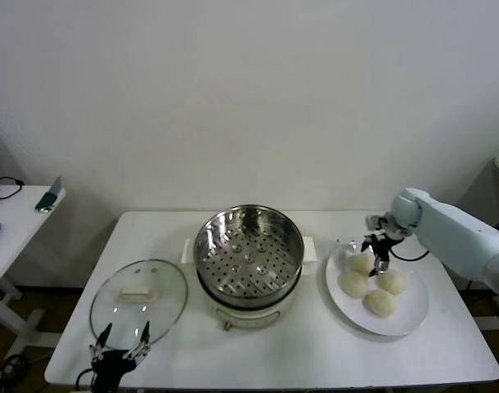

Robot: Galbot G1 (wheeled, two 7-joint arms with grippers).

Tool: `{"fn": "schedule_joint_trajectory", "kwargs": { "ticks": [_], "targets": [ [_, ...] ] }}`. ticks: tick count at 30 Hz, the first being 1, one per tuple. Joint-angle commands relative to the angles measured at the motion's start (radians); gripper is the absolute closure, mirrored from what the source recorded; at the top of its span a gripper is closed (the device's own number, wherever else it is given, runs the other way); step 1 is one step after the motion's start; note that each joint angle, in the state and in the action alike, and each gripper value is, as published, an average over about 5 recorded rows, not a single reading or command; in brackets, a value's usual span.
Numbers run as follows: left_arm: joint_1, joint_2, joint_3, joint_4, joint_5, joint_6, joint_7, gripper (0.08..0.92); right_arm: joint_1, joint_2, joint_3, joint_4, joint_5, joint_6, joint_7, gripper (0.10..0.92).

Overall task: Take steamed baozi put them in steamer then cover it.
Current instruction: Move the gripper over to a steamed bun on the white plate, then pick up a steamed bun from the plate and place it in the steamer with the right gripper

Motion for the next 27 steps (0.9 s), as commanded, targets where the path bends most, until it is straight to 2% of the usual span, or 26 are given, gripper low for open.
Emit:
{"fn": "schedule_joint_trajectory", "kwargs": {
  "ticks": [1,9,15,22,27],
  "targets": [
    [0.001,-0.001,0.001,0.001,0.002,0.000,-0.003,0.177,-0.022,0.013,0.025,-0.017,-0.052,0.010,0.020,0.273],
    [0.004,-0.002,0.003,-0.004,0.004,0.000,-0.006,0.177,0.099,-0.066,-0.062,0.166,-0.007,0.030,0.022,0.296],
    [0.007,0.002,0.005,-0.008,0.009,0.003,-0.008,0.177,0.474,-0.105,-0.347,0.374,0.134,0.122,0.014,0.296],
    [0.011,0.009,0.003,-0.007,0.010,0.001,-0.010,0.177,0.909,0.005,-0.593,0.563,0.271,0.355,-0.056,0.303],
    [0.006,0.008,0.004,-0.013,0.010,0.003,-0.010,0.177,1.013,0.145,-0.590,0.713,0.304,0.456,-0.052,0.304]
  ]
}}
